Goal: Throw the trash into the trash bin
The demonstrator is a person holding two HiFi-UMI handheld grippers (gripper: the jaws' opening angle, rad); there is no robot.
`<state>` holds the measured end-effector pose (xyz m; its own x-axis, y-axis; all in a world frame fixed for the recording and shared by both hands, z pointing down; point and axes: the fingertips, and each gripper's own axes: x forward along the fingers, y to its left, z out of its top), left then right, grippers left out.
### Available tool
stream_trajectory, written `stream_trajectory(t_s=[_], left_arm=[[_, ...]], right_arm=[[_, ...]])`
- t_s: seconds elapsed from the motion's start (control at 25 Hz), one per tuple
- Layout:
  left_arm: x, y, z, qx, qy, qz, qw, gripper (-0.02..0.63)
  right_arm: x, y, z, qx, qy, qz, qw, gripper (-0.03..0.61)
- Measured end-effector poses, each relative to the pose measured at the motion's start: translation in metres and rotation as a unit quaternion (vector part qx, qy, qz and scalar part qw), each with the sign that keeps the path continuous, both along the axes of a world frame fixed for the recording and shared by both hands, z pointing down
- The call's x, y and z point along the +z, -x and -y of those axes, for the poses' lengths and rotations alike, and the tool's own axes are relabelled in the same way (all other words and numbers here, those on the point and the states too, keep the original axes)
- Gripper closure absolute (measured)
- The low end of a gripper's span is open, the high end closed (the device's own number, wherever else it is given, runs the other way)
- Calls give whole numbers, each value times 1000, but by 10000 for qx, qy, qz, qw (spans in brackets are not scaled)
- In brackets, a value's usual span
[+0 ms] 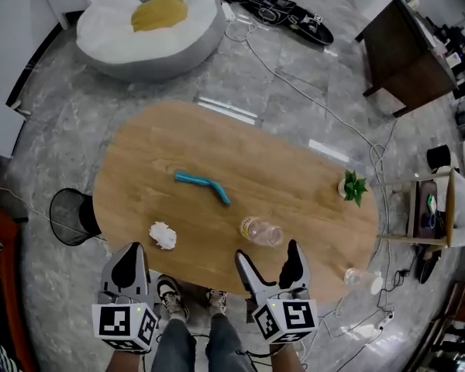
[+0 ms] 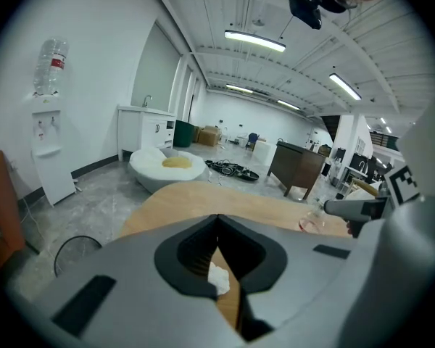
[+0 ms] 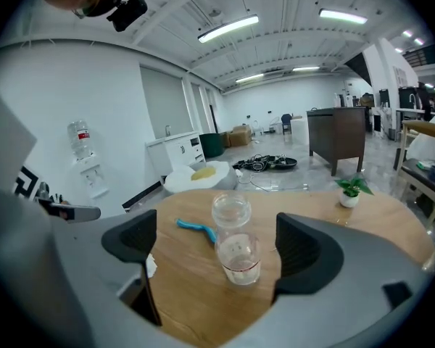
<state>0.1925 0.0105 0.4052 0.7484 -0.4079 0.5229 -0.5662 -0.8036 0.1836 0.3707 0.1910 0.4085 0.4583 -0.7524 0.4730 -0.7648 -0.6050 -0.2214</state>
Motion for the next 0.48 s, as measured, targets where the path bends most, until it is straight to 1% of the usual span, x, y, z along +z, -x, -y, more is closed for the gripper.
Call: stream_trajectory(t_s=[0.16,0.24,0.28,0.4,0.48], left_arm=[[13,6,1,-96,80,17,9999,621],[19,10,-1,-138,126,38,9998,621],[23,12,-2,-155,147,56,9998,621],[27,18,-2,-222,190,125,9995,623],[28,21,1,-258,199,155,9994,621]], right_arm=[[13,-2,5,-115,73,-71,9999,64],[18,-4,3,-109,121,-124,9998,80],[21,-6,1,-82,148,-154,9997,96],[25,-12,-3,19,198,-191,9996,191],[27,-15,-2,44,207,-168,9996,233]])
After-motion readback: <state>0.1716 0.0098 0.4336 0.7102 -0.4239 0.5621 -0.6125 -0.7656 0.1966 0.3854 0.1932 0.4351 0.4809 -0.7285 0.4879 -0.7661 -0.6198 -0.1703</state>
